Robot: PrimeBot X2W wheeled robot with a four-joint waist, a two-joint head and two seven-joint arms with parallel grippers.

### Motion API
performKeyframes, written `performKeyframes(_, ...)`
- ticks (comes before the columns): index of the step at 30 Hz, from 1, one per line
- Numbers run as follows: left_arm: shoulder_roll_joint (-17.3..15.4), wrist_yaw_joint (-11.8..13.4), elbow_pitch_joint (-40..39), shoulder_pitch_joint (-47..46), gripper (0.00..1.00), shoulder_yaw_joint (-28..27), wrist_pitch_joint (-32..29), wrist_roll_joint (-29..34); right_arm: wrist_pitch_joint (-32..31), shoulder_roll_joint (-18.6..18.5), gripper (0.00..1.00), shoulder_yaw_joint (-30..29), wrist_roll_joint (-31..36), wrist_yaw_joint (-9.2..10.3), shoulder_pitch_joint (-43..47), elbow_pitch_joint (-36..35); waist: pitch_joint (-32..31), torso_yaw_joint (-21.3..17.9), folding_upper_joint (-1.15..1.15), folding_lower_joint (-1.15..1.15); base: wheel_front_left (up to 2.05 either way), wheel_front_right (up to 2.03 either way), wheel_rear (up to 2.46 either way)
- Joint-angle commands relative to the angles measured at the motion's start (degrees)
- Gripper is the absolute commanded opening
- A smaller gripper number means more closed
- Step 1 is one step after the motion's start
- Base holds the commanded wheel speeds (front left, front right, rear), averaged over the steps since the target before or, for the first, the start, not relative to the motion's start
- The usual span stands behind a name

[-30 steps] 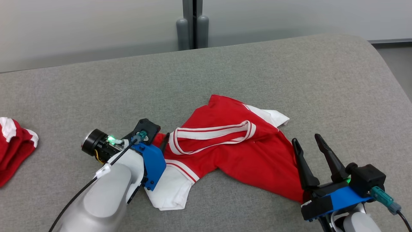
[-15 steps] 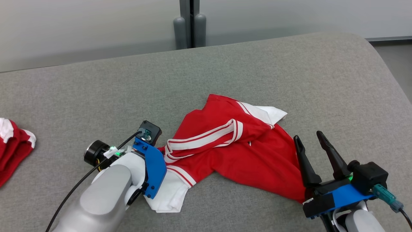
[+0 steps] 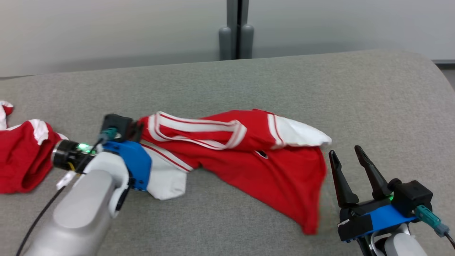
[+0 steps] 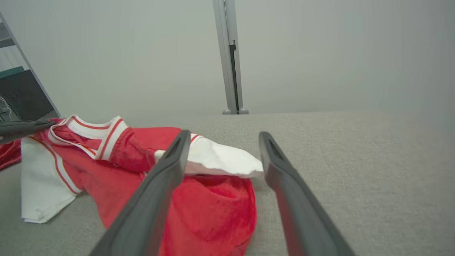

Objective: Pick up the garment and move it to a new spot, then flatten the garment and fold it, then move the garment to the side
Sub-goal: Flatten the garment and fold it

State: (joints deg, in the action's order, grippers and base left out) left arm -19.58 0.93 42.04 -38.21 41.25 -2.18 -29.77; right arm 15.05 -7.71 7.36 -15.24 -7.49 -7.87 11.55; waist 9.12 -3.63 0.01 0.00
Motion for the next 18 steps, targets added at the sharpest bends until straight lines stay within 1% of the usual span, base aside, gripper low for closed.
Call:
performKeyframes(1,-0.58,0.97,0.07,-0.02,0.0,-0.95,1.16,-0.35,0.19,-0.15,1.0,-0.08,0.24,-0.01,0.54,-0.32,0.05,0.49,-0.01,0.0,0.0,0.0,0.0)
performKeyframes(5,-2.63,3.95,0.82,2.58,0.0,-3.84,4.03,-2.04,0.19,0.2,1.0,0.04,0.67,-0.01,0.5,-0.24,-0.25,1.55,-0.01,0.0,0.0,0.0,0.0)
performKeyframes(8,-3.86,4.67,1.12,4.88,0.0,-5.55,5.12,-3.74,0.19,0.36,1.0,0.15,0.82,-0.01,0.33,-0.06,-0.33,1.93,-0.01,0.0,0.0,0.0,0.0)
performKeyframes(10,-3.88,4.96,0.68,6.4,0.0,-6.32,6.12,-4.66,0.19,0.46,1.0,0.17,0.85,-0.01,0.35,0.06,-0.32,2.16,-0.01,0.0,0.0,0.0,0.0)
performKeyframes(11,-3.75,5.33,0.32,6.95,0.07,-6.73,7.02,-5.01,0.19,0.5,1.0,0.19,0.88,-0.01,0.41,0.14,-0.32,2.27,-0.01,0.0,0.0,0.0,0.0)
performKeyframes(12,-3.56,5.57,-0.13,7.48,0.9,-6.84,8.03,-5.18,0.19,0.54,1.0,0.21,0.84,-0.01,0.47,0.22,-0.35,2.35,-0.01,0.0,0.0,0.0,0.0)
performKeyframes(13,-3.27,5.74,-0.53,8.1,1.0,-6.9,8.94,-5.35,0.19,0.58,1.0,0.27,0.75,-0.01,0.54,0.28,-0.4,2.39,-0.01,0.0,0.0,0.0,0.0)
performKeyframes(18,-2.36,7.04,-2.84,10.5,1.0,-8.77,15.02,-5.95,0.19,0.82,1.0,0.53,0.5,-0.01,0.86,0.73,-1.1,2.43,-0.01,0.0,0.0,0.0,0.0)
